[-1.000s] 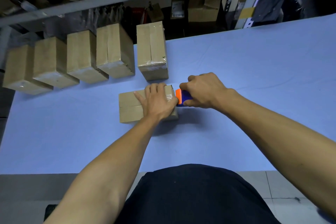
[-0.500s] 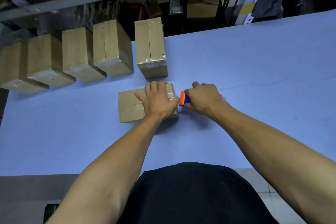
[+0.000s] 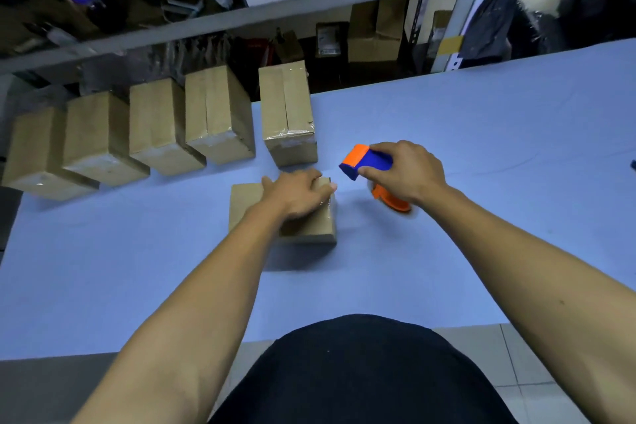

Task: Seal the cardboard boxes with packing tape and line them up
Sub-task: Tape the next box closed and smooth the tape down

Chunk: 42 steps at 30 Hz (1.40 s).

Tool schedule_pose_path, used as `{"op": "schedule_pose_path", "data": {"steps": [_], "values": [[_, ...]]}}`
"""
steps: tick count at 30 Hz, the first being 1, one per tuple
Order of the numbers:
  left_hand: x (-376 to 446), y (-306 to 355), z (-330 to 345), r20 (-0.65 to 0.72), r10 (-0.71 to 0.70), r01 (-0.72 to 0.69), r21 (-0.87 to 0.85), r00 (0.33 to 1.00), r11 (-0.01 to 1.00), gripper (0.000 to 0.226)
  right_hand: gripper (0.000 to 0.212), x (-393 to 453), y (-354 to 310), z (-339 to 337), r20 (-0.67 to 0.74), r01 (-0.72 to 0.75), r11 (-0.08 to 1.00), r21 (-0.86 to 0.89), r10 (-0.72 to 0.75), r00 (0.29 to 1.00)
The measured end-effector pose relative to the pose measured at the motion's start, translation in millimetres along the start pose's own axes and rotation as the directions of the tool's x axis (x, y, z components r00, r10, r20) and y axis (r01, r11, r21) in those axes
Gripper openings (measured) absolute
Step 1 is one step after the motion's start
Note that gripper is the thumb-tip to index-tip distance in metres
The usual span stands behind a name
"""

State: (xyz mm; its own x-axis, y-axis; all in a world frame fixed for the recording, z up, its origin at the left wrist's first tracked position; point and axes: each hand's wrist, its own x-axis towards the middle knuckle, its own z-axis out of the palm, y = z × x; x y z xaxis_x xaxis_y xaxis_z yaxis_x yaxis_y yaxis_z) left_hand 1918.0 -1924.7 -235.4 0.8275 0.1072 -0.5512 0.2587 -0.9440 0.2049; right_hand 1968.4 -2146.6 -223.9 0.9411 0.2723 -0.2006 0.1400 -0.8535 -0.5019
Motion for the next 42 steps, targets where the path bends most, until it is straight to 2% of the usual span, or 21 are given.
{"op": "schedule_pose_path", "data": {"steps": [2, 4, 6, 8, 10, 13, 16, 18, 20, 21, 22, 23, 25, 26, 29, 31, 34, 35, 37, 39, 42], "values": [[-2, -12, -5, 0.066, 0.113, -0.117, 0.059, 0.991, 0.991, 0.067, 0.053, -3, -3, 1, -0.01, -0.007, 1.0, 0.026, 0.007, 1.0], [-4, -20, -2, 0.034, 0.155, -0.158, 0.128, 0.987, 0.979, 0.07, 0.054, -6, -8, 1, -0.021, -0.011, 0.998, 0.054, 0.012, 1.0], [-8, -25, 5, -0.031, 0.087, -0.084, 0.09, 0.996, 0.992, 0.073, 0.053, -9, -13, 2, -0.029, -0.004, 0.997, 0.076, 0.006, 1.0], [-17, -29, 19, -0.091, -0.053, 0.05, -0.035, 0.994, 0.998, 0.079, 0.053, -12, -17, 1, -0.038, 0.014, 0.994, 0.11, -0.009, 0.999], [-26, -29, 34, -0.168, -0.146, 0.125, -0.131, 0.975, 0.984, 0.078, 0.052, -15, -19, -1, -0.034, 0.031, 0.988, 0.154, -0.026, 0.999], [-31, -22, 44, -0.204, -0.215, 0.173, -0.208, 0.955, 0.963, 0.074, 0.054, -17, -22, -7, 0.013, 0.064, 0.976, 0.209, -0.068, 0.998], [-30, -18, 38, -0.122, -0.259, 0.221, -0.257, 0.958, 0.941, 0.077, 0.058, -17, -33, -16, 0.04, 0.108, 0.959, 0.262, -0.122, 0.992], [-29, -19, 25, -0.209, -0.263, 0.172, -0.37, 0.942, 0.913, 0.067, 0.061, -17, -42, -22, 0.05, 0.14, 0.941, 0.308, -0.163, 0.985], [-28, -22, 4, -0.382, -0.27, -0.002, -0.579, 0.884, 0.815, 0.045, 0.067, -18, -49, -27, 0.059, 0.179, 0.931, 0.318, -0.207, 0.976], [-27, -22, -7, -0.383, -0.27, -0.081, -0.692, 0.883, 0.718, 0.04, 0.069, -19, -52, -28, 0.064, 0.191, 0.928, 0.32, -0.223, 0.973], [-26, -20, -19, -0.293, -0.25, -0.093, -0.8, 0.923, 0.593, 0.04, 0.069, -19, -55, -29, 0.069, 0.198, 0.923, 0.33, -0.233, 0.97], [-27, -18, -30, -0.144, -0.196, -0.037, -0.885, 0.97, 0.465, 0.042, 0.068, -19, -57, -29, 0.068, 0.203, 0.916, 0.345, -0.24, 0.968], [-28, -16, -44, 0.11, -0.053, 0.12, -0.953, 0.993, 0.28, 0.042, 0.066, -22, -59, -27, 0.048, 0.214, 0.904, 0.371, -0.249, 0.967], [-27, -16, -46, 0.157, -0.012, 0.156, -0.962, 0.988, 0.225, 0.04, 0.065, -23, -60, -26, 0.039, 0.217, 0.901, 0.375, -0.249, 0.968], [-25, -20, -47, 0.172, 0.004, 0.171, -0.982, 0.985, 0.08, 0.029, 0.065, -27, -60, -23, 0.023, 0.216, 0.898, 0.384, -0.243, 0.97], [-25, -23, -48, 0.184, 0.02, 0.184, -0.983, 0.983, 0.023, 0.024, 0.067, -30, -61, -21, 0.014, 0.22, 0.899, 0.378, -0.243, 0.97], [-25, -27, -52, 0.162, 0.069, 0.158, -0.986, 0.984, 0.057, 0.007, 0.076, -34, -63, -22, 0.035, 0.255, 0.939, 0.232, -0.27, 0.962], [-24, -28, -52, 0.145, 0.076, 0.136, -0.984, 0.986, 0.116, 0.006, 0.077, -35, -64, -21, 0.049, 0.276, 0.951, 0.136, -0.285, 0.957], [-22, -27, -53, 0.087, 0.058, 0.065, -0.948, 0.994, 0.312, 0.011, 0.074, -35, -68, -20, 0.06, 0.307, 0.95, -0.052, -0.304, 0.951], [-18, -27, -52, 0.001, 0.044, -0.019, -0.893, 0.999, 0.449, 0.017, 0.072, -38, -70, -17, 0.06, 0.314, 0.94, -0.134, -0.308, 0.949], [-5, -44, -46, -0.108, -0.028, -0.082, -0.878, 0.994, 0.471, 0.023, 0.07, -48, -53, -14, 0.069, 0.286, 0.945, -0.159, -0.278, 0.958]]}}
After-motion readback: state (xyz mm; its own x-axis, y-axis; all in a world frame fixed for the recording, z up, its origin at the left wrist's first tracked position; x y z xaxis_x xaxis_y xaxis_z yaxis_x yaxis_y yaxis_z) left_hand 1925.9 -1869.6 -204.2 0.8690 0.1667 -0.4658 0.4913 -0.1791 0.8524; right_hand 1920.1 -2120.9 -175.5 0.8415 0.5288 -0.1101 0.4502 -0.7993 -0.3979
